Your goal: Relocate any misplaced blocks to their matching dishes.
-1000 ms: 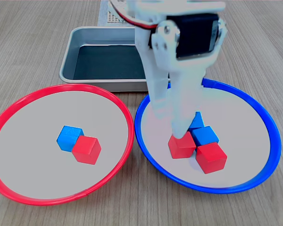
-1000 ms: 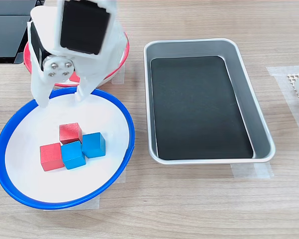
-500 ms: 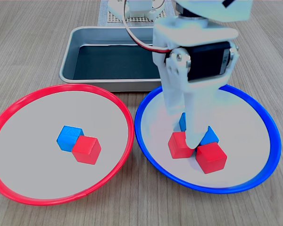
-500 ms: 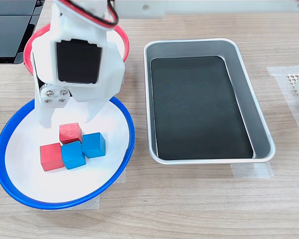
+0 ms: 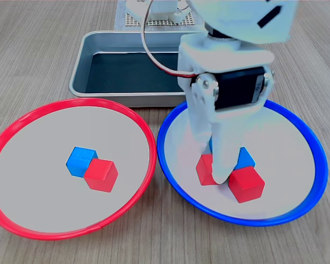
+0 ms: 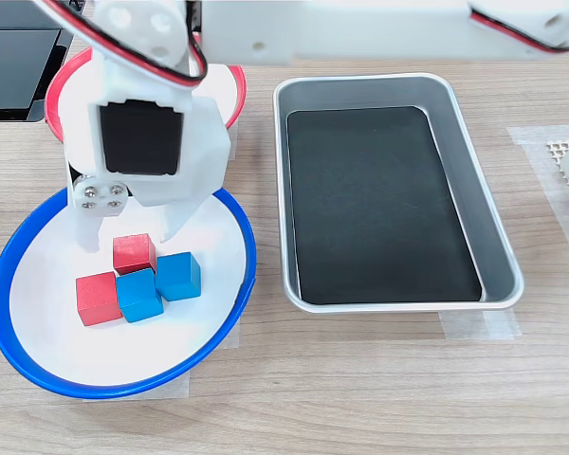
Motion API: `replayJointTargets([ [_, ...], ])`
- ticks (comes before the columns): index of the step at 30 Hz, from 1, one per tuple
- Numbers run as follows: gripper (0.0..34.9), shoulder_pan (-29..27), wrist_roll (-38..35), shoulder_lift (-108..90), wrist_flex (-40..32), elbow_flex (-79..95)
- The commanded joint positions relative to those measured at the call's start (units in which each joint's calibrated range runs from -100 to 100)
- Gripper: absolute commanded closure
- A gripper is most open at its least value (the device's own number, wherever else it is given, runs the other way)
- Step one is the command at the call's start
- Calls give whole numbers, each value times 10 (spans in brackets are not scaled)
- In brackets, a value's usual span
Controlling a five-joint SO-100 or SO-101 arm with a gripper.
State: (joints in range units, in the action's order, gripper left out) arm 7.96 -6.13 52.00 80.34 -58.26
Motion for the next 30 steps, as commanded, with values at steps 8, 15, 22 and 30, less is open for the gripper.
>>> replayJointTargets([
  [8,206,-2,-1,9,3,-18],
  [15,212,3,0,25,-6,-27],
  [22,219,12,1,32,-21,-22],
  [30,269,13,-1,35,-24,-20],
])
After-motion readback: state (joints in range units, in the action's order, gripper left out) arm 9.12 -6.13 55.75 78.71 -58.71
